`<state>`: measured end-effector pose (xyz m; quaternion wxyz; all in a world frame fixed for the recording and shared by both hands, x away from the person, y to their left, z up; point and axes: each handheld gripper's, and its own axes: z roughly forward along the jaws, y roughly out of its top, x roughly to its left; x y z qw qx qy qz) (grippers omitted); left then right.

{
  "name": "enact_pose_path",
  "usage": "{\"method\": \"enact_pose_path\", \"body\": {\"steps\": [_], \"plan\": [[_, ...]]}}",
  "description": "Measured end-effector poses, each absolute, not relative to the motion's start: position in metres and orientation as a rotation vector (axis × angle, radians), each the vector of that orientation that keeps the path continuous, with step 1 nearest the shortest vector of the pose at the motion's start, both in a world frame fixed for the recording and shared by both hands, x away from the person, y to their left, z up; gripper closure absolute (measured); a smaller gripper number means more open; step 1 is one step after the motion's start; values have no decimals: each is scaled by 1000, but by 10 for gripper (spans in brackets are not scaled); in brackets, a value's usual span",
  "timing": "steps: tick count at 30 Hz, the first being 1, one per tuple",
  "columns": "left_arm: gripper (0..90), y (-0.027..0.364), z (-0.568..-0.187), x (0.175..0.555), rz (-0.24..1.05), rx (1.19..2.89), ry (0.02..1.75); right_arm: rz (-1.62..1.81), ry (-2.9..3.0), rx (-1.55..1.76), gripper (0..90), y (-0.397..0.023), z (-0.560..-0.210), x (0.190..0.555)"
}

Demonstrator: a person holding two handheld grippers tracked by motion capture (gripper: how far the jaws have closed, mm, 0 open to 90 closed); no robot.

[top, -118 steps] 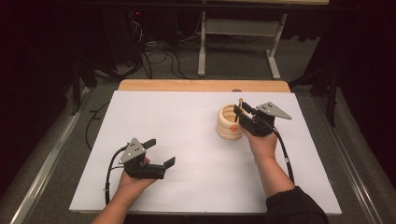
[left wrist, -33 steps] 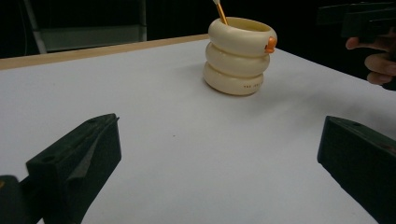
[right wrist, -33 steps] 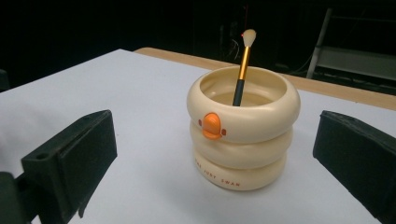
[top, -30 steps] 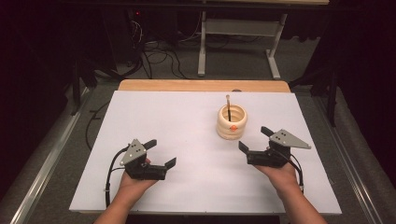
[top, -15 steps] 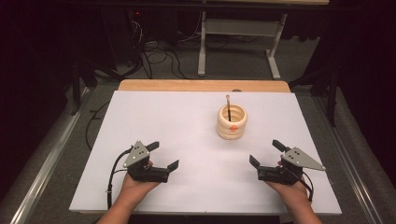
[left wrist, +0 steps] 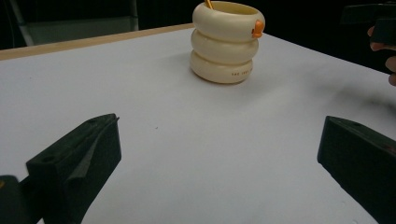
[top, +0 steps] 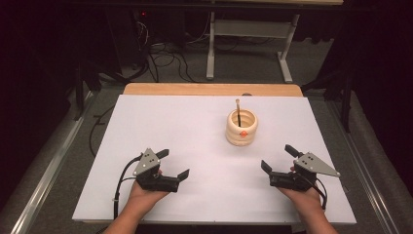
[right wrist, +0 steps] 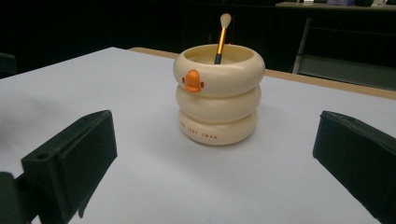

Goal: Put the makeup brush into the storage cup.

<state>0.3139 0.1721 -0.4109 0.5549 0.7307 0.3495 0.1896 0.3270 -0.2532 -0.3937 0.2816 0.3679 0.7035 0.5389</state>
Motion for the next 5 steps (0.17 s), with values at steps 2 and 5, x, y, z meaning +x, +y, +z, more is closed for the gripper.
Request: {"method": "enact_pose_path", "body": {"steps": [2,5], "plan": [[3,172,-411,314,447,1725,825,1446,1888,997,11,-253,-394,327],[4,172,-411,314,449,1725,824,1444,1890,996,11,-253,-395,328]]}}
